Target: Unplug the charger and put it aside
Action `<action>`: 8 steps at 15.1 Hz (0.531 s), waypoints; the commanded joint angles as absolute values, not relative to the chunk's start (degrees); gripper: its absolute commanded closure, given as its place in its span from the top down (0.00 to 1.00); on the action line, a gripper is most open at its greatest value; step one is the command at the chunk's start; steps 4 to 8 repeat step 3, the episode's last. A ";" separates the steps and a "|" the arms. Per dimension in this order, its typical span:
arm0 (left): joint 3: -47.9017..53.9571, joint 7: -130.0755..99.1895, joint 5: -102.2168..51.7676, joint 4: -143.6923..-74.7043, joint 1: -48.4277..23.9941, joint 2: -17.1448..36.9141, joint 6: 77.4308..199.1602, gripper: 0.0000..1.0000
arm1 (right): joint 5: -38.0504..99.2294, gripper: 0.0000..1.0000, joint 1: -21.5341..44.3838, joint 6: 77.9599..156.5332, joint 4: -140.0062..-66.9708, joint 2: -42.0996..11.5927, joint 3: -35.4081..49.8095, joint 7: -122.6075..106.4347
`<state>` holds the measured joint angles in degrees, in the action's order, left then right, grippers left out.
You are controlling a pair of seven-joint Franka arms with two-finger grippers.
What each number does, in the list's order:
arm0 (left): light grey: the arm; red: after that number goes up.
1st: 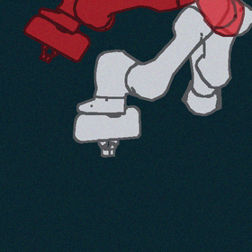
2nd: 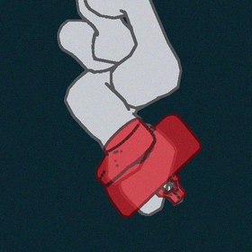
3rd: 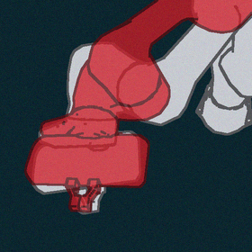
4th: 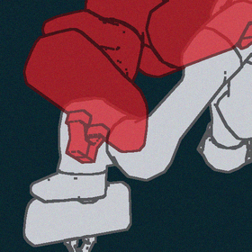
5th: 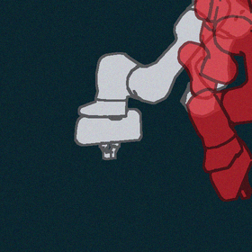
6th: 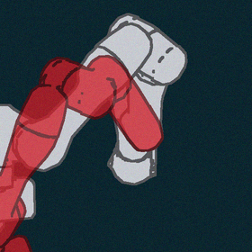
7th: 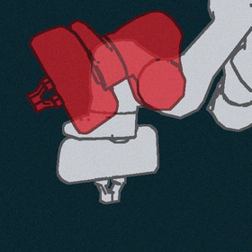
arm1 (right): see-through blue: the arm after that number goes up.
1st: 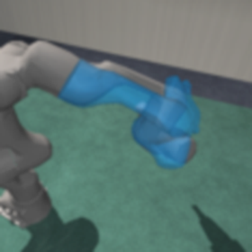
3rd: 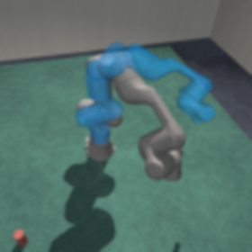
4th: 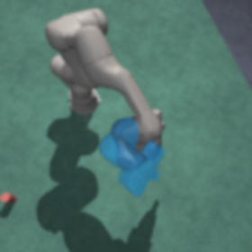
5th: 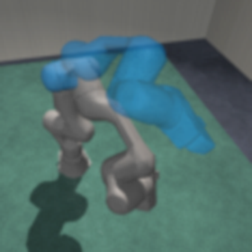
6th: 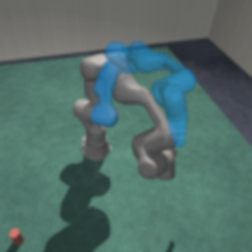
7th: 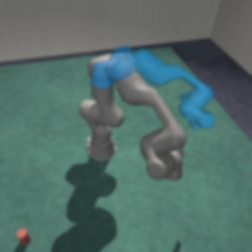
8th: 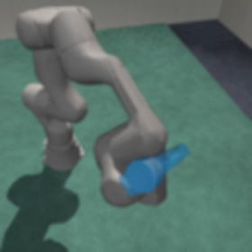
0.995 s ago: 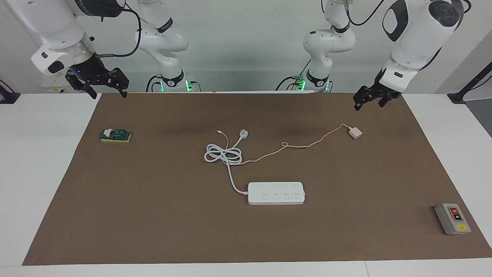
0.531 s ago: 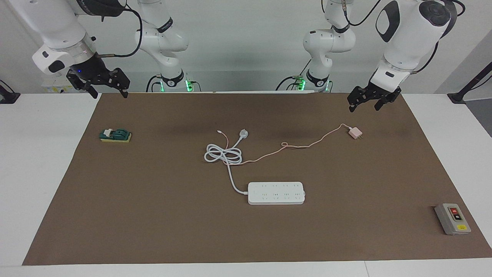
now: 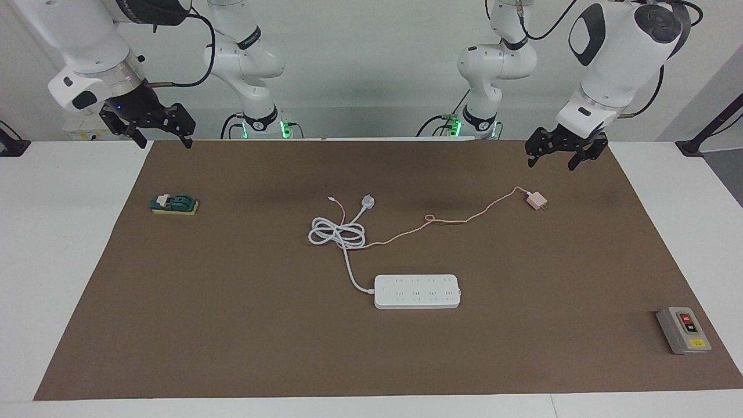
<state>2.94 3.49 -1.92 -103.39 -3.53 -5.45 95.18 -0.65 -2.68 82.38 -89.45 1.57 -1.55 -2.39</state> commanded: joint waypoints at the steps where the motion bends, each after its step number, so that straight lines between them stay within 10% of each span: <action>1: 2.72 4.48 -1.23 -104.85 -3.60 -6.50 96.50 1.00 | -2.11 1.00 -2.99 83.94 -90.53 2.37 -0.97 -1.06; 8: 2.72 4.48 -1.23 -104.85 -3.60 -6.50 96.50 1.00 | -2.11 1.00 -2.90 84.02 -90.62 2.37 -0.97 -1.05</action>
